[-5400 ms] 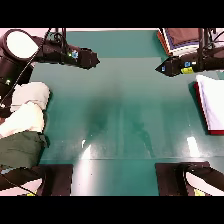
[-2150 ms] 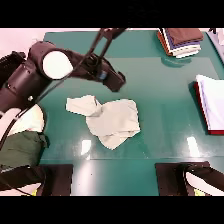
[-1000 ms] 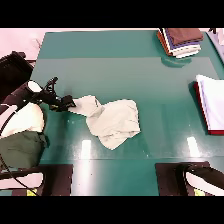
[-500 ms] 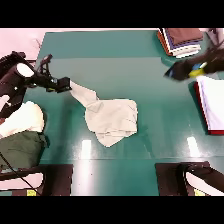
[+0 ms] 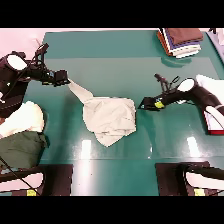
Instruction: Fold the shirts.
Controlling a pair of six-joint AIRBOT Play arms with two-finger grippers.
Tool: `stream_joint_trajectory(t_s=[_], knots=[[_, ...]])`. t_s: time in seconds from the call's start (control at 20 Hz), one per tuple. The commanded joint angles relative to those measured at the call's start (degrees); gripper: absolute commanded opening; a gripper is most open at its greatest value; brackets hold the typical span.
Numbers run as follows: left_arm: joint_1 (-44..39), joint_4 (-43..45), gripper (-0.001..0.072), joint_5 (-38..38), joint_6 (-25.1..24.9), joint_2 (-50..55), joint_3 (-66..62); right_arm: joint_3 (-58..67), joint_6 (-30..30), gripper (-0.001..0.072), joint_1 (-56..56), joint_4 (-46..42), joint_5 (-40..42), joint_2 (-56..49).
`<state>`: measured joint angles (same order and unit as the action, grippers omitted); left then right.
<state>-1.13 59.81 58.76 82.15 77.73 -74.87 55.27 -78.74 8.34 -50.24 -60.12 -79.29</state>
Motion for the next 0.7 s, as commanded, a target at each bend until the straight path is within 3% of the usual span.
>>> stream_joint_trajectory(t_s=[0.0, 0.05, 0.1, 0.15, 0.25, 0.4, 0.65], knots=[[0.0, 0.0, 0.0025, 0.4, -0.1, -0.1, -0.2, 2.1, 2.8, 0.0504, 1.6, 7.2, 0.3, -8.1], [0.0, 0.0, 0.0025, 0.4, -0.1, -0.1, -0.2, 3.6, 2.9, 0.0487, 2.5, 7.1, -0.3, -9.6], [0.0, 0.0, 0.0025, 0.4, -0.1, -0.1, -0.2, 4.9, 3.0, 0.0418, 3.6, 7.0, -0.2, -10.6], [0.0, 0.0, 0.0025, 0.4, -0.1, -0.1, -0.2, 6.2, 3.0, 0.0317, 4.5, 6.7, 0.4, -11.5], [0.0, -0.1, 0.0025, 0.5, -0.1, -0.1, -0.2, 8.2, 4.4, 0.0033, 5.7, 6.6, 1.5, -12.4], [0.0, 0.0, 0.0025, 0.1, -0.1, -2.1, -2.1, 11.8, 4.3, 0.0015, 4.9, 5.4, 1.4, -10.4], [0.0, 2.8, 0.0025, -2.3, -0.2, -14.6, -18.6, 24.9, 4.0, 0.0015, -2.0, -2.7, -4.2, 5.3]])
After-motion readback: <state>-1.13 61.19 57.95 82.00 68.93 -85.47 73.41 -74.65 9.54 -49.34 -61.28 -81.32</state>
